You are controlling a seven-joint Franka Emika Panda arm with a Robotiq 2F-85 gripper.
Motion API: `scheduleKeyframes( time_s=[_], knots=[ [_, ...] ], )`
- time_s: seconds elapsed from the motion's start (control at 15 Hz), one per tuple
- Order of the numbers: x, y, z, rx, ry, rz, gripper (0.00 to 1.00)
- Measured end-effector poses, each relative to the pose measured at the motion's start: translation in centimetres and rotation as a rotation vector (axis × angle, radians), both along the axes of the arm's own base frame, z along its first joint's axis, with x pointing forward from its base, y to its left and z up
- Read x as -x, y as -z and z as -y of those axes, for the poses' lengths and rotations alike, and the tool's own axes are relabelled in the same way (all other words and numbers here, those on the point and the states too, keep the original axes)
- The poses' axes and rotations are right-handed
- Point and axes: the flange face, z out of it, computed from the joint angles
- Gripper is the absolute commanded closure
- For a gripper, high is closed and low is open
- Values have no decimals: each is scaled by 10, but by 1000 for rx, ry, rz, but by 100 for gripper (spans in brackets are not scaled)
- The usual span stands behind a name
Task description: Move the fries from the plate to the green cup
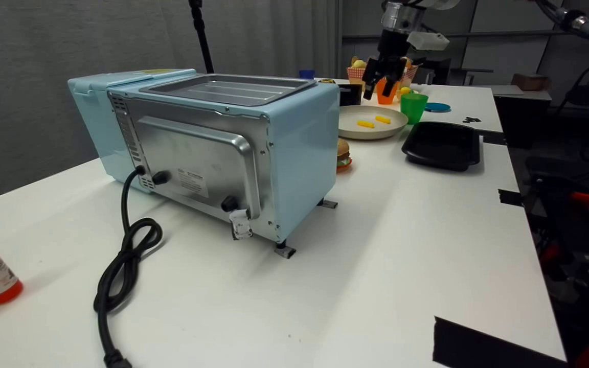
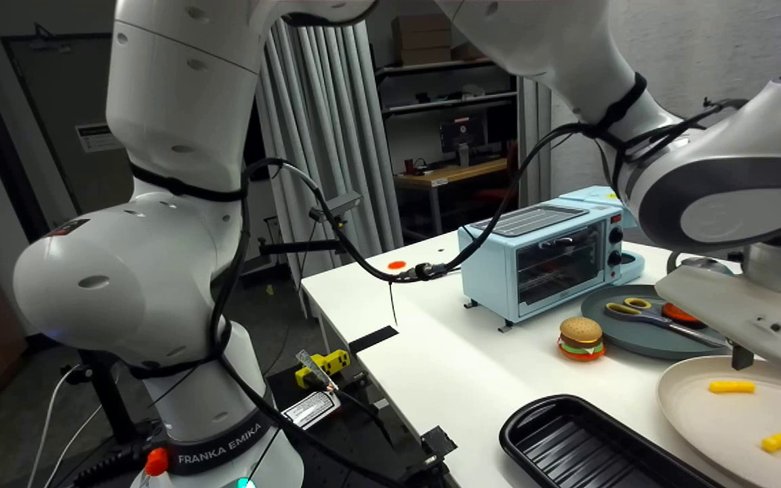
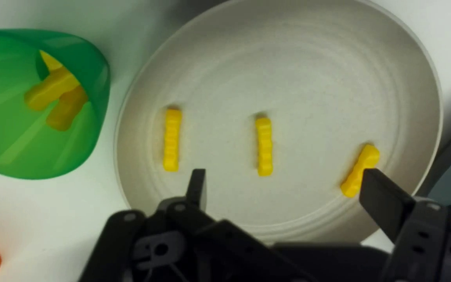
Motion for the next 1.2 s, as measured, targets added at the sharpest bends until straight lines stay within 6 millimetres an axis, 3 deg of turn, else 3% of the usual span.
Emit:
scheduleKeyframes(
  time_s=[0.4, 1.2],
  knots=[
    [-6, 32, 11, 35, 26, -63, 0],
    [-19, 54, 25, 50, 72, -80, 0]
  ],
)
